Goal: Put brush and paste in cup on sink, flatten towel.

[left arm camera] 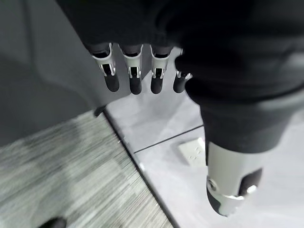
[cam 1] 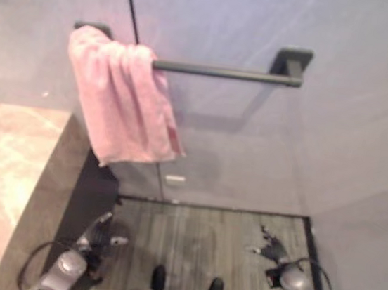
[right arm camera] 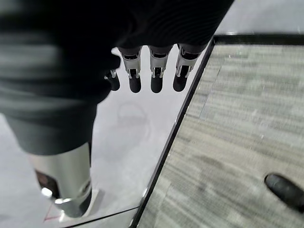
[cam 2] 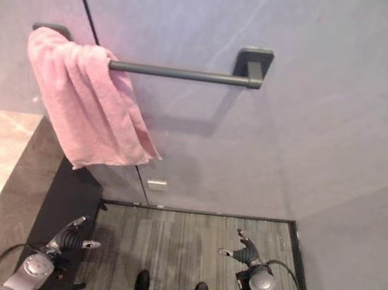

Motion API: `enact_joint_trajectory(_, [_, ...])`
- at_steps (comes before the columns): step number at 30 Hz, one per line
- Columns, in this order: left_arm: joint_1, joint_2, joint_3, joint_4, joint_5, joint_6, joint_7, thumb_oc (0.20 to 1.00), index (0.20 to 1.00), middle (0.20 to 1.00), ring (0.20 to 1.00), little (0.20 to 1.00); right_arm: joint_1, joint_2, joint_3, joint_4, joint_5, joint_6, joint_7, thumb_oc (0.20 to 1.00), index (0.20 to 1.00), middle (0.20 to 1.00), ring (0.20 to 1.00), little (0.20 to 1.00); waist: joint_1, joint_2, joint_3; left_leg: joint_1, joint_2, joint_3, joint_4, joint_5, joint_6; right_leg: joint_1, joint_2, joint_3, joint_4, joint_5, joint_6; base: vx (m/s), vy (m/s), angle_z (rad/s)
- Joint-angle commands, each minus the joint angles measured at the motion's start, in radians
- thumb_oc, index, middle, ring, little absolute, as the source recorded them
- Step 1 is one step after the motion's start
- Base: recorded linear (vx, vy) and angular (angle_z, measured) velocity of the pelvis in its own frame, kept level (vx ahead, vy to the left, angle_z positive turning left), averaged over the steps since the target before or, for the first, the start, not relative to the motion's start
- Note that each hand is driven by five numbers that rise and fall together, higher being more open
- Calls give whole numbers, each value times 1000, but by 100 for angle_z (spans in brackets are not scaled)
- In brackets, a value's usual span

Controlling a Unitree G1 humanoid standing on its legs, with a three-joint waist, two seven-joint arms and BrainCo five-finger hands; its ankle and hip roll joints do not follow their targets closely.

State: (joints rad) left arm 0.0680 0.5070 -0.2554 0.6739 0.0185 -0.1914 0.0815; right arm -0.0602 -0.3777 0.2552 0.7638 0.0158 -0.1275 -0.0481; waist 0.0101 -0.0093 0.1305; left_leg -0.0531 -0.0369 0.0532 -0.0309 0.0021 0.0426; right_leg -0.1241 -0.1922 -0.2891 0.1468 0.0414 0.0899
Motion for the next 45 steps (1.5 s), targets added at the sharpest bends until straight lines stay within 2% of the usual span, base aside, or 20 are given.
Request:
enact_joint_trajectory(1, [29,64,36,-42,24,-32,-9,1000,1000,1000,1000,1000,-9,0,11,-34,6,-34,8,1000,1000,1000,1000,1000,3,2,10,-11,-27,-55,91,-99,43,-29,-27,48,244,10,52,18,156,-14])
enact_joint_trajectory(4, [36,76,35,-63,36,-31,-18,1000,1000,1000,1000,1000,4,1,9,-46,14,-37,15,1000,1000,1000,1000,1000,-7,9,19,1,-26,-64,90,-98,45,-63,1,74,290,-3,50,49,47,-1])
enact_joint_trajectory(5, [36,77,40,-65,31,-33,-21,1000,1000,1000,1000,1000,18,-2,9,-60,20,-40,24,1000,1000,1000,1000,1000,-9,10,15,8,-22,-70,79,-93,38,-63,32,83,198,-30,45,122,-73,10])
enact_joint_trajectory(6, [39,74,42,-66,27,-36,-20,1000,1000,1000,1000,1000,19,-5,11,-61,27,-43,26,1000,1000,1000,1000,1000,0,11,12,6,-6,-67,78,-97,27,-44,19,59,30,-19,50,156,-129,8])
enact_joint_trajectory(7, [35,75,38,-67,24,-34,-12,1000,1000,1000,1000,1000,18,-8,16,-70,20,-40,24,1000,1000,1000,1000,1000,1,11,15,7,5,-70,83,-104,22,-43,26,82,-52,12,56,164,-179,-2])
enact_joint_trajectory(9, [28,65,43,-54,19,-33,-8,1000,1000,1000,1000,1000,15,-2,19,-69,29,-39,24,1000,1000,1000,1000,1000,2,-19,5,26,21,-83,87,-116,4,-4,50,99,-98,6,62,228,-259,-3])
enact_joint_trajectory(10, [28,65,43,-53,19,-33,-7,1000,1000,1000,1000,1000,15,-2,19,-69,29,-39,24,1000,1000,1000,1000,1000,1,-18,6,28,22,-84,87,-116,4,0,51,97,-102,7,62,215,-264,17])
enact_joint_trajectory(12, [21,53,33,-46,13,-31,-10,1000,1000,1000,1000,1000,11,-13,14,-62,43,-41,20,1000,1000,1000,1000,1000,-1,-33,-21,45,57,-88,55,-101,-30,45,78,60,-163,1,52,226,-290,22])
enact_joint_trajectory(13, [21,53,33,-46,13,-31,-10,1000,1000,1000,1000,1000,11,-14,14,-62,43,-41,20,1000,1000,1000,1000,1000,-2,-33,-21,47,57,-90,53,-100,-30,47,79,57,-166,2,51,223,-302,26])
enact_joint_trajectory(17, [9,56,19,-91,-13,-30,-19,1000,1000,1000,1000,1000,-5,-43,-5,-55,51,-46,-5,1000,1000,1000,1000,1000,-14,-37,-39,47,107,-108,10,-52,-72,73,112,16,-207,-20,29,143,-232,34])
enact_joint_trajectory(22, [21,59,16,-182,-52,-28,-37,1000,1000,1000,1000,1000,-33,-52,-26,-17,63,-36,-32,1000,1000,1000,1000,1000,-10,-28,-58,50,133,-125,-47,-8,-103,92,125,-29,-234,-31,17,85,-114,28])
enact_joint_trajectory(26, [55,79,28,-267,-67,-18,-60,1000,1000,1000,1000,1000,-37,-48,-25,-9,64,-28,-30,1000,1000,1000,1000,1000,-3,-20,-65,56,133,-120,-56,-15,-104,101,120,-36,-234,-35,18,45,8,12])
enact_joint_trajectory(30, [147,185,70,-482,-137,-14,-145,1000,1000,1000,1000,1000,-43,-46,-22,-41,81,-23,-6,1000,1000,1000,1000,1000,5,-2,-62,61,121,-114,-56,-26,-97,108,108,-37,-234,-29,23,19,82,1])
enact_joint_trajectory(33, [216,318,106,-647,-211,-1,-233,1000,1000,1000,1000,1000,-52,-47,-4,-39,85,-19,18,1000,1000,1000,1000,1000,10,9,-59,67,113,-111,-56,-32,-88,112,98,-32,-234,-18,31,9,85,1])
enact_joint_trajectory(34, [221,320,111,-652,-212,2,-234,1000,1000,1000,1000,1000,-53,-46,-3,-39,84,-19,18,1000,1000,1000,1000,1000,9,7,-59,68,113,-110,-56,-33,-88,112,98,-32,-234,-17,31,7,106,1])
enact_joint_trajectory(35, [268,434,151,-763,-253,8,-294,1000,1000,1000,1000,1000,-59,-45,16,-19,77,-13,38,1000,1000,1000,1000,1000,14,16,-57,72,106,-106,-56,-38,-81,113,91,-29,-234,-10,38,7,110,0])
enact_joint_trajectory(39, [381,611,273,-951,-388,22,-398,1000,1000,1000,1000,1000,-63,-37,60,32,49,-12,75,1000,1000,1000,1000,1000,27,20,-56,74,92,-102,-56,-45,-71,111,76,-22,-234,7,54,4,109,-5])
enact_joint_trajectory(41, [418,638,318,-994,-433,23,-416,1000,1000,1000,1000,1000,-59,-35,69,34,43,-15,80,1000,1000,1000,1000,1000,28,17,-57,72,88,-104,-56,-45,-70,110,72,-24,-234,11,58,-8,87,-6])
enact_joint_trajectory(42, [475,678,406,-1059,-575,-1,-442,1000,1000,1000,1000,1000,-39,-38,80,44,40,-27,94,1000,1000,1000,1000,1000,37,19,-58,63,79,-113,-56,-43,-68,107,60,-35,-234,19,66,-10,83,-3])
enact_joint_trajectory(45, [487,671,443,-1072,-615,-12,-429,1000,1000,1000,1000,1000,-34,-35,82,49,42,-32,97,1000,1000,1000,1000,1000,37,17,-59,59,77,-118,-56,-42,-68,107,57,-41,-234,20,68,-10,65,5])
